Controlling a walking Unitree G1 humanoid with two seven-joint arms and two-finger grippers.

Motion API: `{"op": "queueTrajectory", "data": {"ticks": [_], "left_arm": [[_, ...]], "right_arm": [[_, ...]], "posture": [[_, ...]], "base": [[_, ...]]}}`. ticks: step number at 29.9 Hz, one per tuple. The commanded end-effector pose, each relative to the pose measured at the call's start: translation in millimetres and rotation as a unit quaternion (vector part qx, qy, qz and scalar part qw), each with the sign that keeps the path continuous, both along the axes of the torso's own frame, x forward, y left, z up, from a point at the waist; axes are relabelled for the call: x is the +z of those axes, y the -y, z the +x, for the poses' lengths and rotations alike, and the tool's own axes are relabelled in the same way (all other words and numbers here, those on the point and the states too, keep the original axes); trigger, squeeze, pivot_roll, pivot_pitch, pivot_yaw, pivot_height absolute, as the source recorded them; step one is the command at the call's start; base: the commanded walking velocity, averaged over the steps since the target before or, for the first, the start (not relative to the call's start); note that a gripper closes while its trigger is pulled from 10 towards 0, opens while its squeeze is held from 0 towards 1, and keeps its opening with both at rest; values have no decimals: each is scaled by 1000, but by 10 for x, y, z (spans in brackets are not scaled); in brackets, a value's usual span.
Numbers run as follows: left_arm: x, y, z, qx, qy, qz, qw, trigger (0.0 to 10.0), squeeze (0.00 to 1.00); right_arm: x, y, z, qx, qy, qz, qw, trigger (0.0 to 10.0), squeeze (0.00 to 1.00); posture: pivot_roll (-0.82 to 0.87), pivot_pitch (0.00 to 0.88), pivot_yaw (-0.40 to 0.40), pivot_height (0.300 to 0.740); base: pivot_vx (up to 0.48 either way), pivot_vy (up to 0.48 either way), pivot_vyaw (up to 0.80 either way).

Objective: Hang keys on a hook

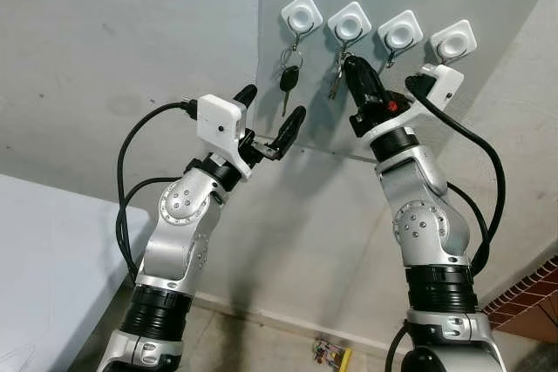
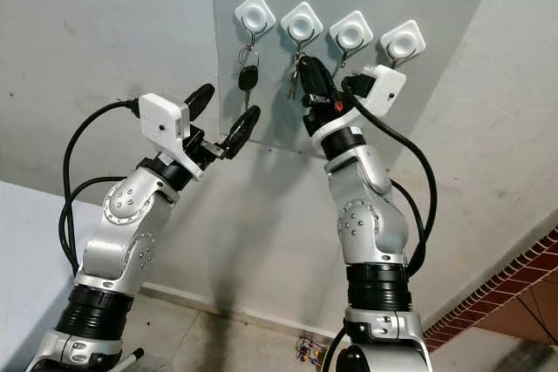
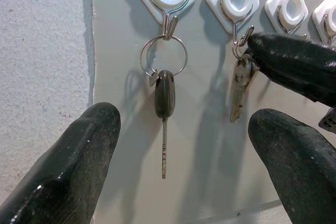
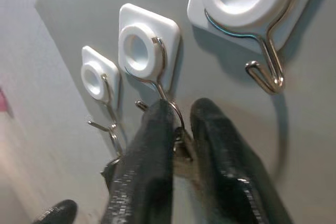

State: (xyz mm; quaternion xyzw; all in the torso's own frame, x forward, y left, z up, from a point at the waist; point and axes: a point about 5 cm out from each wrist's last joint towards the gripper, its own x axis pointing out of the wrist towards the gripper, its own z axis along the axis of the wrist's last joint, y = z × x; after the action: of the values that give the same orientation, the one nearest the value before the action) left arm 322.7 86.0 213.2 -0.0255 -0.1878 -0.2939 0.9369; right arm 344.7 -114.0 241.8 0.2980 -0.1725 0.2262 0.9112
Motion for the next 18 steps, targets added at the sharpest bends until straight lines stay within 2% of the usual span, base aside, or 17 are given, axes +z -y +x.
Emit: {"op": "queueTrajectory", "data": {"ticks": [1, 8, 12, 14, 15, 18], "left_arm": [[62, 21, 20, -2, 6, 4, 1000, 10000, 0], [57, 16, 20, 1, 4, 3, 1000, 10000, 0], [43, 14, 25, 6, 2, 4, 1000, 10000, 0], [2, -2, 32, 17, -1, 9, 1000, 10000, 0], [2, -2, 32, 17, -1, 9, 1000, 10000, 0], [-52, -29, 39, 30, -11, 8, 999, 10000, 0]], "right_arm": [[17, 90, -25, -12, -3, 23, 1000, 10000, 1000], [-90, 115, -90, -12, -20, 32, 999, 10000, 1000], [-147, 121, -128, -24, -17, 6, 1000, 10000, 1000], [-217, 126, -163, -37, -9, -31, 999, 10000, 1000], [-217, 126, -163, -37, -9, -31, 999, 10000, 1000], [-341, 175, -208, -64, -11, -72, 995, 10000, 1000]], "posture": [[37, 0, -61, 740], [35, 0, -59, 740], [33, 0, -57, 740], [33, 0, -57, 740], [33, 0, -57, 740], [32, 0, -56, 740]], "base": [[0, 0, 0], [0, 0, 0], [0, 0, 0], [0, 0, 0], [0, 0, 0], [0, 0, 0]]}}
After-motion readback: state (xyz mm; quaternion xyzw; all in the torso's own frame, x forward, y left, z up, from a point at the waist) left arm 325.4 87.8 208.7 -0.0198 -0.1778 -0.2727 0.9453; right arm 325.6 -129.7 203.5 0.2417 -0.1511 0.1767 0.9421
